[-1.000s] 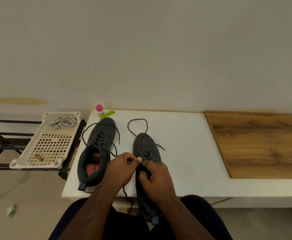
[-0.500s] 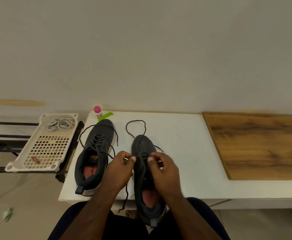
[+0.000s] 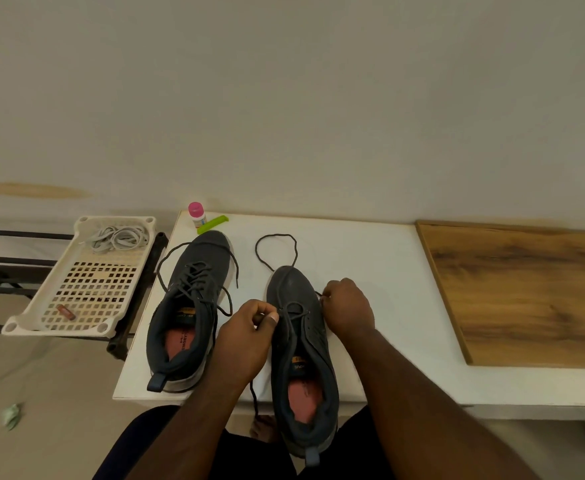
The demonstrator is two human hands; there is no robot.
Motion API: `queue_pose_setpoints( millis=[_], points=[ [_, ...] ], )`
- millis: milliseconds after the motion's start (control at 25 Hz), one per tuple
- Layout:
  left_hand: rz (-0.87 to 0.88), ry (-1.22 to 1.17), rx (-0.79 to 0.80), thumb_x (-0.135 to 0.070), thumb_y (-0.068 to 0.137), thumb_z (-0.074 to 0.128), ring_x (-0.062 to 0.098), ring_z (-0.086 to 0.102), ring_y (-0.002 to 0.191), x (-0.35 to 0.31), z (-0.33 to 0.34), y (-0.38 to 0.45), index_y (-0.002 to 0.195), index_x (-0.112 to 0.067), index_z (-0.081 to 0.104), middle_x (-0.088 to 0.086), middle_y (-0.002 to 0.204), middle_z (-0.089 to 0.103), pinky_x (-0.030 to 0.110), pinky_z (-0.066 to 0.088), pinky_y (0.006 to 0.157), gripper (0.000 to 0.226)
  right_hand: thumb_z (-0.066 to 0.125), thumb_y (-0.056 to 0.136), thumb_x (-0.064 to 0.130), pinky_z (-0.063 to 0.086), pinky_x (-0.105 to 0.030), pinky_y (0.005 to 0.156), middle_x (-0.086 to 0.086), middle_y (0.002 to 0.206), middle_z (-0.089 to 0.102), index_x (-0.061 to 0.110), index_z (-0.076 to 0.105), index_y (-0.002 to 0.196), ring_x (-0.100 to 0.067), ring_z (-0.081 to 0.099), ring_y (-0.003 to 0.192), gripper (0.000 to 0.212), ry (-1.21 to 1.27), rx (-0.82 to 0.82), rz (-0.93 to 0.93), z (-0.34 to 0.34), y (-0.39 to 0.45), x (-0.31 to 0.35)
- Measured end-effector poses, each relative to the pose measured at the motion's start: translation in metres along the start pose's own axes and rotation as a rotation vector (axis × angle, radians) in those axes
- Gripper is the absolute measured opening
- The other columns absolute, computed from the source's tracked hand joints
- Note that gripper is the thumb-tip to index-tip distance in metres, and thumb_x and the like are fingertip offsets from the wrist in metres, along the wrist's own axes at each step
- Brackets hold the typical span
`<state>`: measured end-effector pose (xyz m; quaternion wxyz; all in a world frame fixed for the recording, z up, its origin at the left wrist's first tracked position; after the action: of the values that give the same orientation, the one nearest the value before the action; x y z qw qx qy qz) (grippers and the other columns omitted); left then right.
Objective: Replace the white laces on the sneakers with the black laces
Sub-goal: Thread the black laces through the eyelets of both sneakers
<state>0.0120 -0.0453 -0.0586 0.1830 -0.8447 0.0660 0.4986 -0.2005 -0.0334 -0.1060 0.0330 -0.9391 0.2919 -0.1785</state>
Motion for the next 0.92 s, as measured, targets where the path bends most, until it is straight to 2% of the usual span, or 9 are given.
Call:
queue_pose_setpoints(
  millis=[120, 240, 320, 400, 480, 600, 640, 800, 920],
  points=[
    [0.021, -0.017, -0.006, -0.029, 0.096, 0.058, 0.007, 0.065, 0.082, -0.001, 0.0, 0.002, 0.089, -0.032, 0.063, -0.011, 0.088, 0.066, 0.026, 0.052, 0.074, 0.009, 0.046, 0.098, 0.021, 0.048, -0.033, 0.075, -0.003, 0.095, 0.057, 0.008, 0.058, 0.099, -0.023, 0.059, 0.087, 0.018, 0.102, -0.035, 0.122, -0.005, 0.014, 0.005],
    [0.034, 0.002, -0.017, -0.028, 0.096, 0.059, 0.003, 0.062, 0.084, 0.0, -0.001, 0.004, 0.092, -0.031, 0.063, -0.013, 0.089, 0.065, 0.019, 0.046, 0.069, 0.007, 0.052, 0.096, 0.011, 0.054, -0.033, 0.069, -0.009, 0.084, 0.065, 0.0, 0.062, 0.095, -0.02, 0.061, 0.071, 0.015, 1.063, -0.152, 0.434, -0.033, 0.023, 0.022],
    [0.076, 0.031, -0.066, -0.028, 0.095, 0.06, 0.002, 0.06, 0.092, -0.001, -0.002, 0.004, 0.103, -0.031, 0.063, -0.015, 0.1, 0.063, 0.013, 0.042, 0.07, 0.008, 0.06, 0.094, 0.001, 0.054, -0.028, 0.064, -0.012, 0.081, 0.066, 0.004, 0.067, 0.095, -0.017, 0.06, 0.064, 0.008, 1.507, -0.049, 0.382, -0.054, 0.016, 0.05],
    [0.152, 0.025, -0.173, -0.026, 0.095, 0.061, 0.002, 0.057, 0.097, -0.006, -0.008, 0.003, 0.122, -0.032, 0.059, -0.014, 0.117, 0.057, 0.011, 0.04, 0.074, 0.027, 0.061, 0.093, -0.002, 0.054, -0.027, 0.065, -0.011, 0.082, 0.067, 0.006, 0.069, 0.097, -0.016, 0.06, 0.067, 0.012, 1.415, 0.15, 0.134, -0.07, -0.001, 0.075],
    [0.245, -0.006, -0.239, -0.018, 0.096, 0.06, 0.002, 0.057, 0.099, -0.012, -0.016, 0.004, 0.139, -0.034, 0.048, -0.015, 0.134, 0.046, 0.01, 0.04, 0.082, 0.047, 0.058, 0.096, 0.001, 0.054, -0.023, 0.067, -0.003, 0.082, 0.068, 0.014, 0.071, 0.095, -0.011, 0.063, 0.072, 0.019, 0.975, 0.317, -0.173, -0.077, -0.023, 0.088],
    [0.382, 0.016, -0.133, -0.01, 0.097, 0.057, 0.0, 0.046, 0.126, -0.017, -0.018, 0.003, 0.147, -0.035, 0.041, -0.015, 0.151, 0.036, 0.017, 0.042, 0.096, 0.058, 0.06, 0.095, 0.003, 0.05, -0.019, 0.065, 0.002, 0.081, 0.071, 0.021, 0.072, 0.092, -0.006, 0.064, 0.073, 0.022, 0.768, 0.422, -0.369, -0.08, -0.046, 0.084],
    [0.406, 0.012, -0.091, -0.012, 0.098, 0.056, -0.002, 0.046, 0.128, -0.018, -0.016, 0.001, 0.142, -0.035, 0.047, -0.015, 0.147, 0.044, 0.018, 0.044, 0.096, 0.05, 0.062, 0.094, 0.002, 0.05, -0.02, 0.064, -0.003, 0.084, 0.073, 0.02, 0.072, 0.093, -0.009, 0.065, 0.073, 0.02, 0.825, 0.406, -0.366, -0.084, -0.05, 0.081],
    [0.328, -0.027, -0.118, -0.022, 0.099, 0.056, -0.001, 0.064, 0.09, -0.023, -0.02, -0.001, 0.106, -0.033, 0.064, -0.018, 0.099, 0.067, 0.013, 0.044, 0.075, 0.015, 0.071, 0.088, 0.005, 0.053, -0.026, 0.064, -0.011, 0.09, 0.075, 0.017, 0.072, 0.092, -0.015, 0.067, 0.073, 0.013, 1.012, 0.247, -0.201, -0.091, -0.056, 0.063],
    [0.365, 0.092, -0.184, -0.022, 0.097, 0.059, -0.001, 0.058, 0.093, -0.022, -0.023, 0.003, 0.105, -0.026, 0.068, -0.017, 0.098, 0.064, 0.012, 0.041, 0.077, 0.013, 0.071, 0.087, 0.009, 0.054, -0.027, 0.068, -0.005, 0.084, 0.074, 0.02, 0.072, 0.092, -0.016, 0.068, 0.076, 0.011, 0.932, 0.041, 0.022, -0.086, -0.064, 0.038]
  ],
)
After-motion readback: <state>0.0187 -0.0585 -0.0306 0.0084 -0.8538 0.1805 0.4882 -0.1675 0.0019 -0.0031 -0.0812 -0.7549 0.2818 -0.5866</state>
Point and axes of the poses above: each hand's wrist, its own y-axis towards the middle knuckle, its own z-axis out of the palm, x = y × z, the point moved 3 cm from there along y, towards the middle knuckle
